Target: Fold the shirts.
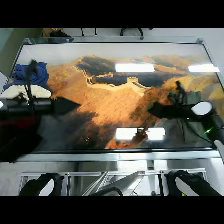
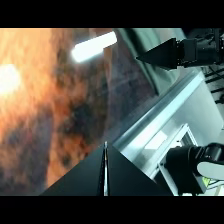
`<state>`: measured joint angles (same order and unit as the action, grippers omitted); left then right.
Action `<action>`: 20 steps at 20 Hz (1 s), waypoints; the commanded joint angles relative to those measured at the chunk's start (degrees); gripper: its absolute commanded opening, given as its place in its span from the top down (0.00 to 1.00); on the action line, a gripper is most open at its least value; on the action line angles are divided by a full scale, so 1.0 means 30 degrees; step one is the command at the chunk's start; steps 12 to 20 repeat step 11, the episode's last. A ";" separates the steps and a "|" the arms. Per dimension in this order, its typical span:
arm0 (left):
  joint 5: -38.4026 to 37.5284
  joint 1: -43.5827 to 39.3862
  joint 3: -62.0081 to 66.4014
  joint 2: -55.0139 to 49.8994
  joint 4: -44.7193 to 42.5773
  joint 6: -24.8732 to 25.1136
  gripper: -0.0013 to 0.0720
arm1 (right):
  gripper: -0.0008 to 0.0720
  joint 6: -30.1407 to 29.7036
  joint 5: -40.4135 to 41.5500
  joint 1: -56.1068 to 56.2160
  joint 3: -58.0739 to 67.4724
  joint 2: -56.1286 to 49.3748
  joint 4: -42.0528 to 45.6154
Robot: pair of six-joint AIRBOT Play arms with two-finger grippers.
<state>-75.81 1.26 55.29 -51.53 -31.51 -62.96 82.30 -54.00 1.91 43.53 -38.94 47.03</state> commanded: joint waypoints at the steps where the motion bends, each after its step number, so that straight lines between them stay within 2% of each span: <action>1: 0.1399 -0.1151 -0.4459 0.2834 -0.0619 -0.0262 0.97 | 0.96 0.0342 0.1698 0.3053 -0.1523 -0.0036 -0.0430; 8: 0.1712 -0.1392 -0.5756 0.4860 -0.0648 -0.0328 0.97 | 0.96 0.0342 0.1501 0.3045 -0.1523 -0.0044 -0.1115; 20: 0.1698 -0.1392 -0.5756 0.5195 -0.0648 -0.0328 0.97 | 0.96 0.0342 0.1494 0.3045 -0.1523 -0.0044 -0.1115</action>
